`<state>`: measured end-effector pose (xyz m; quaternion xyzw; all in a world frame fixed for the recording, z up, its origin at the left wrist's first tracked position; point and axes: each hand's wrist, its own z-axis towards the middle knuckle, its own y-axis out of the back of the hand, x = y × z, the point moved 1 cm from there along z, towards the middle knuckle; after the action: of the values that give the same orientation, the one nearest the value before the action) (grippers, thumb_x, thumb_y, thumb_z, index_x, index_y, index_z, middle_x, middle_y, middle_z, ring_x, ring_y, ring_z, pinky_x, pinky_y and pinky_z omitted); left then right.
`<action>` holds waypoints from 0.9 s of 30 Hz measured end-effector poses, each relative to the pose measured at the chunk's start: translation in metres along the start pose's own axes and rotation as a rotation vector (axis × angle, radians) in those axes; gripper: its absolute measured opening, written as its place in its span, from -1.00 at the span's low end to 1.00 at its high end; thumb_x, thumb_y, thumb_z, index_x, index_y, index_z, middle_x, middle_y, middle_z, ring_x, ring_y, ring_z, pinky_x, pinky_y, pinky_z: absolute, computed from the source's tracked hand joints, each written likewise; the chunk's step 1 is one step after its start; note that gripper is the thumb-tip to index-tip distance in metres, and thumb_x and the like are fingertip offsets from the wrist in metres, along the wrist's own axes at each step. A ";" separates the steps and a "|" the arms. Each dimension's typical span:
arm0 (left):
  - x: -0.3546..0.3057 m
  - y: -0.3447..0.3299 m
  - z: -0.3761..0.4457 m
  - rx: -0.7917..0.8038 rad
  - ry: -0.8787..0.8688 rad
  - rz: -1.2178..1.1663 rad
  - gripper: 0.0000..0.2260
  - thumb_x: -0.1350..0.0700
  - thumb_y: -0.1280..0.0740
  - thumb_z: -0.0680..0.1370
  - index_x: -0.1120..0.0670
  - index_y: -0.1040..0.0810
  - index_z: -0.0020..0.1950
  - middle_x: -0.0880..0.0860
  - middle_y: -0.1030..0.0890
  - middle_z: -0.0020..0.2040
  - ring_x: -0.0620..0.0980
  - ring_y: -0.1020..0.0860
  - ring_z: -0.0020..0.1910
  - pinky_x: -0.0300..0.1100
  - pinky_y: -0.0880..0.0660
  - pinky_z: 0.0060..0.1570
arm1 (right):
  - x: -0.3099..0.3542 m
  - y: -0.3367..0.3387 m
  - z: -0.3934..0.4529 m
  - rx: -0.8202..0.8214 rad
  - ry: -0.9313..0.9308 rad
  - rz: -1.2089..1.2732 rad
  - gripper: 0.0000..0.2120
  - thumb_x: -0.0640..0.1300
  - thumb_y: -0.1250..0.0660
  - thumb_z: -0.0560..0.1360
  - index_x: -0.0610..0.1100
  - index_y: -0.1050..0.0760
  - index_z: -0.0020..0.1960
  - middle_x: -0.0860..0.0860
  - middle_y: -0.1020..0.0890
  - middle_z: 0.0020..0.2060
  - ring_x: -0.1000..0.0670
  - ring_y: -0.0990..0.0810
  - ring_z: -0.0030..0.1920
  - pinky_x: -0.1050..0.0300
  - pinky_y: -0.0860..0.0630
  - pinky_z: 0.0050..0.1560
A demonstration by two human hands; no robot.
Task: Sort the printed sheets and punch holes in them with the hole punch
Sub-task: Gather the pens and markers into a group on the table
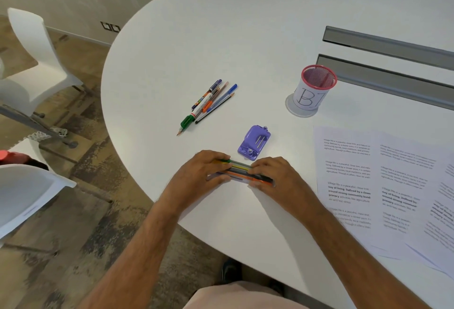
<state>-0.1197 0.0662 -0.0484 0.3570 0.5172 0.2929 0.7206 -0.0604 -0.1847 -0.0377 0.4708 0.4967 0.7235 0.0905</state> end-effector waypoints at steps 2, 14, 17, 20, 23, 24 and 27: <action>0.004 0.005 -0.004 0.000 0.012 0.001 -0.70 -0.09 -0.40 0.59 -0.06 -0.68 0.29 -0.09 -0.63 0.31 -0.09 -0.54 0.28 -0.20 -0.52 0.24 | 0.006 -0.004 0.003 0.005 0.017 -0.015 -0.74 -0.10 -0.55 0.52 -0.10 -0.71 0.19 0.02 -0.71 0.18 -0.08 -0.59 0.15 0.15 -0.45 0.19; 0.042 0.048 -0.025 -0.037 0.123 0.074 -0.71 0.01 -0.55 0.52 -0.02 -0.74 0.23 -0.08 -0.67 0.25 -0.05 -0.59 0.21 -0.05 -0.53 0.24 | 0.053 -0.021 0.054 0.127 0.250 -0.251 -0.75 -0.07 -0.34 0.67 -0.15 -0.68 0.25 -0.07 -0.69 0.25 -0.15 -0.66 0.17 -0.10 -0.53 0.19; 0.054 0.051 -0.028 -0.090 0.149 0.124 -0.70 0.00 -0.57 0.49 -0.02 -0.74 0.22 -0.07 -0.69 0.22 -0.04 -0.62 0.18 -0.01 -0.55 0.21 | 0.060 -0.027 0.073 0.137 0.269 -0.366 -0.70 0.02 -0.22 0.72 -0.05 -0.63 0.30 0.03 -0.64 0.32 -0.09 -0.61 0.23 -0.05 -0.45 0.18; 0.063 0.050 -0.028 -0.168 0.154 0.182 -0.71 0.01 -0.59 0.47 0.00 -0.75 0.17 -0.04 -0.72 0.16 -0.01 -0.66 0.11 -0.04 -0.54 0.16 | 0.062 -0.032 0.093 0.139 0.287 -0.474 -0.70 0.04 -0.17 0.73 0.02 -0.61 0.30 0.08 -0.63 0.34 -0.07 -0.60 0.25 -0.03 -0.36 0.13; 0.064 0.048 -0.022 -0.253 0.156 0.232 -0.79 0.02 -0.60 0.47 0.00 -0.77 0.09 -0.04 -0.74 0.06 -0.02 -0.67 -0.02 -0.06 -0.55 0.05 | 0.062 -0.037 0.115 0.119 0.285 -0.607 -0.74 0.00 -0.13 0.74 0.09 -0.59 0.24 0.13 -0.65 0.28 -0.03 -0.61 0.21 -0.02 -0.32 0.09; 0.063 0.046 -0.019 -0.270 0.167 0.252 -0.82 0.02 -0.59 0.48 -0.02 -0.77 0.06 -0.05 -0.74 0.04 -0.01 -0.67 -0.05 -0.05 -0.54 0.01 | 0.062 -0.038 0.122 0.117 0.270 -0.632 -0.75 -0.02 -0.15 0.74 0.10 -0.59 0.22 0.14 -0.66 0.25 -0.02 -0.62 0.19 -0.02 -0.30 0.09; 0.058 0.040 -0.010 -0.286 0.239 0.306 -0.88 -0.01 -0.53 0.53 -0.07 -0.77 0.05 -0.12 -0.72 0.04 -0.01 -0.64 -0.04 -0.11 -0.35 0.04 | 0.056 -0.037 0.141 0.127 0.241 -0.684 -0.80 -0.08 -0.19 0.72 0.10 -0.59 0.17 0.15 -0.68 0.21 -0.01 -0.62 0.15 0.00 -0.28 0.11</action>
<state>-0.1146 0.1373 -0.0492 0.2882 0.4919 0.5092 0.6448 0.0051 -0.0434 -0.0255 0.1935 0.6763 0.6696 0.2383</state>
